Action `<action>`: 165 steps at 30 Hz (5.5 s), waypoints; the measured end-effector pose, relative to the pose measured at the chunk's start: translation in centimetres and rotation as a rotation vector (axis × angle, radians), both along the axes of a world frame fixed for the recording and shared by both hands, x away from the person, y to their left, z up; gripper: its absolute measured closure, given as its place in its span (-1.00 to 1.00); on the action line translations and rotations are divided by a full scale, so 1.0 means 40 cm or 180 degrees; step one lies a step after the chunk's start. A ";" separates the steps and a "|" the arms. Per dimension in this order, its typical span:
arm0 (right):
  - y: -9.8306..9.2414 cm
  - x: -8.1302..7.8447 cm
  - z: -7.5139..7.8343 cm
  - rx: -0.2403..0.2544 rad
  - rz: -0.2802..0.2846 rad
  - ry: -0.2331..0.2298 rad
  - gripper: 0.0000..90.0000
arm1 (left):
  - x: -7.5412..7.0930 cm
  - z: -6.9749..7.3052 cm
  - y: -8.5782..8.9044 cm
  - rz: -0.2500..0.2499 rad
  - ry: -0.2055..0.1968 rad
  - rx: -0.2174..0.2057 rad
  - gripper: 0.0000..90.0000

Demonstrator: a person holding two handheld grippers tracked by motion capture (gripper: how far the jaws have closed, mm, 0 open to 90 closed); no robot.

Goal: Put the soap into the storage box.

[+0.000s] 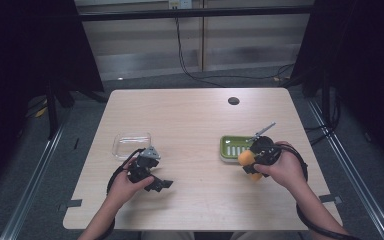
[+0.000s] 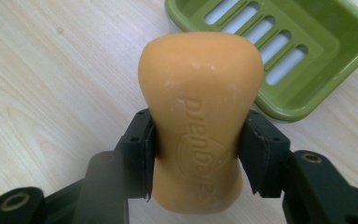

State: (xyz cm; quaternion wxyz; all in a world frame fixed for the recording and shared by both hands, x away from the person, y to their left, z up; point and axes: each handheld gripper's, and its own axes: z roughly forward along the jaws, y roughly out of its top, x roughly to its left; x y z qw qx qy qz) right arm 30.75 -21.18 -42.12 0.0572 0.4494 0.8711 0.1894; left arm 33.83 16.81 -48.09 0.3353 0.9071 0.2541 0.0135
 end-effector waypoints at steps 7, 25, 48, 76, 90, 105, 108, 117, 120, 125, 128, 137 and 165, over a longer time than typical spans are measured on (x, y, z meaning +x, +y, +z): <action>-0.003 0.009 0.009 -0.0011 0.0031 -0.0030 0.12 | 0.000 -0.001 -0.001 -0.0002 0.0002 -0.0001 -0.96; -0.008 0.030 0.026 -0.0070 0.0042 -0.0061 0.12 | 0.000 0.000 -0.001 -0.0005 -0.0001 0.0001 -0.96; -0.009 0.062 0.049 -0.0185 0.0087 -0.0068 0.12 | 0.000 0.000 0.001 0.0005 -0.0004 -0.0017 -0.96; -0.011 0.113 0.062 -0.0263 0.0144 -0.0125 0.12 | 0.001 0.001 0.006 0.0002 -0.0011 -0.0009 -0.96; -0.008 0.133 0.063 -0.0305 0.0165 -0.0145 0.12 | 0.003 0.001 0.010 0.0003 -0.0021 -0.0003 -0.96; -0.011 0.156 0.056 -0.0326 0.0193 -0.0147 0.12 | 0.000 -0.003 0.006 0.0027 0.0000 -0.0019 -0.96; -0.014 0.162 0.053 -0.0356 0.0167 -0.0146 0.12 | 0.002 -0.001 0.008 0.0005 0.0000 0.0009 -0.96; -0.015 0.173 0.048 -0.0376 0.0185 -0.0151 0.12 | 0.001 -0.002 0.006 0.0008 0.0005 0.0004 -0.96; -0.014 0.178 0.048 -0.0358 0.0201 -0.0165 0.12 | 0.000 -0.004 0.005 0.0041 0.0007 -0.0031 -0.96; -0.011 0.182 0.049 -0.0384 0.0202 -0.0179 0.12 | 0.000 -0.003 0.005 0.0039 0.0005 -0.0030 -0.96; -0.009 0.185 0.052 -0.0387 0.0216 -0.0180 0.12 | 0.002 -0.002 0.007 0.0009 -0.0008 -0.0002 -0.96; -0.007 0.191 0.052 -0.0408 0.0215 -0.0187 0.12 | -0.001 -0.003 0.003 0.0033 0.0004 -0.0036 -0.96; 0.011 0.221 0.044 -0.0539 0.0399 -0.0226 0.12 | 0.000 -0.004 0.005 0.0025 0.0006 -0.0030 -0.96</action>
